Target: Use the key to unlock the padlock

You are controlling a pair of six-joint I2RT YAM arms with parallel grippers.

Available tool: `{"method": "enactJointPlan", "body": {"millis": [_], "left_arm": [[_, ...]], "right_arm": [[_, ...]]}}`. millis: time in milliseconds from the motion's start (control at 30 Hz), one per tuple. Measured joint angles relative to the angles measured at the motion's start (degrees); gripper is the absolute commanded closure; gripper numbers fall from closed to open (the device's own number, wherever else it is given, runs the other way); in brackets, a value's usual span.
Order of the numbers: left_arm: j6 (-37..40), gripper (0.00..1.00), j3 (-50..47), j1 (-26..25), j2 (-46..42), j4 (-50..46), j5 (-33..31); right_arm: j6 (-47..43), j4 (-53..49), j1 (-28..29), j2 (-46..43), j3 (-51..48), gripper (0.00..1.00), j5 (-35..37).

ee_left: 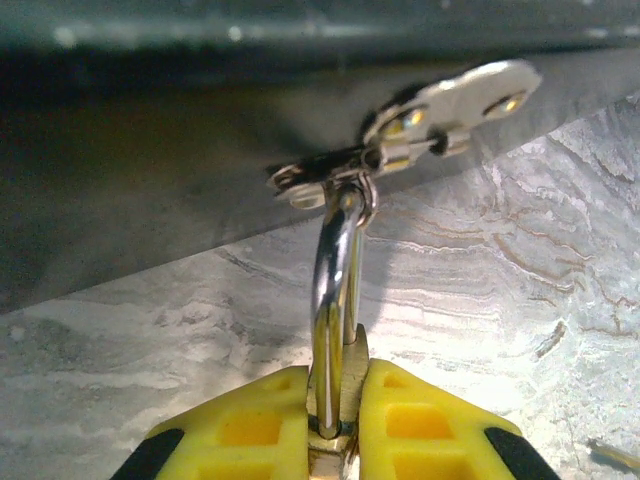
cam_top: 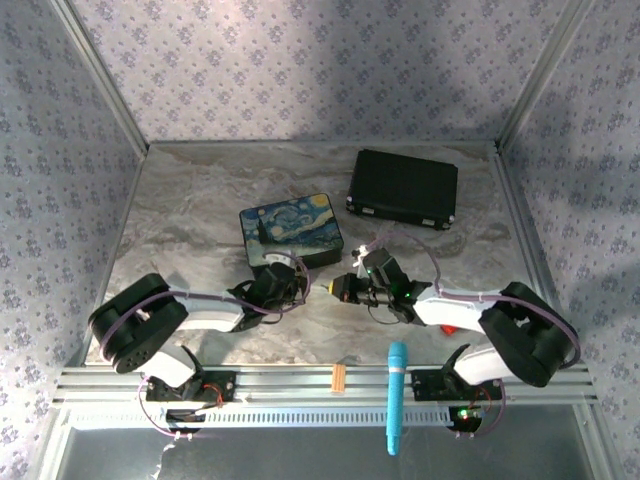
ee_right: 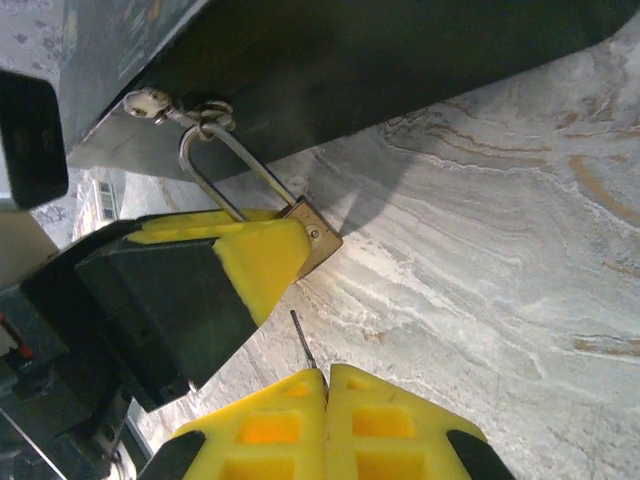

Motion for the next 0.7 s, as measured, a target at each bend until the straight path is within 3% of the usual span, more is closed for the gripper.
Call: {"method": "enactJointPlan", "body": {"millis": [400, 700], "left_arm": [[-10.19, 0.95, -2.16, 0.04, -6.10, -1.31, -0.42], [-20.04, 0.98, -4.74, 0.07, -6.58, 1.44, -0.68]], "right_arm": [[16.24, 17.84, -1.44, 10.03, -1.84, 1.00, -7.06], [22.71, 27.50, -0.74, 16.46, -1.86, 1.00, -8.74]]}}
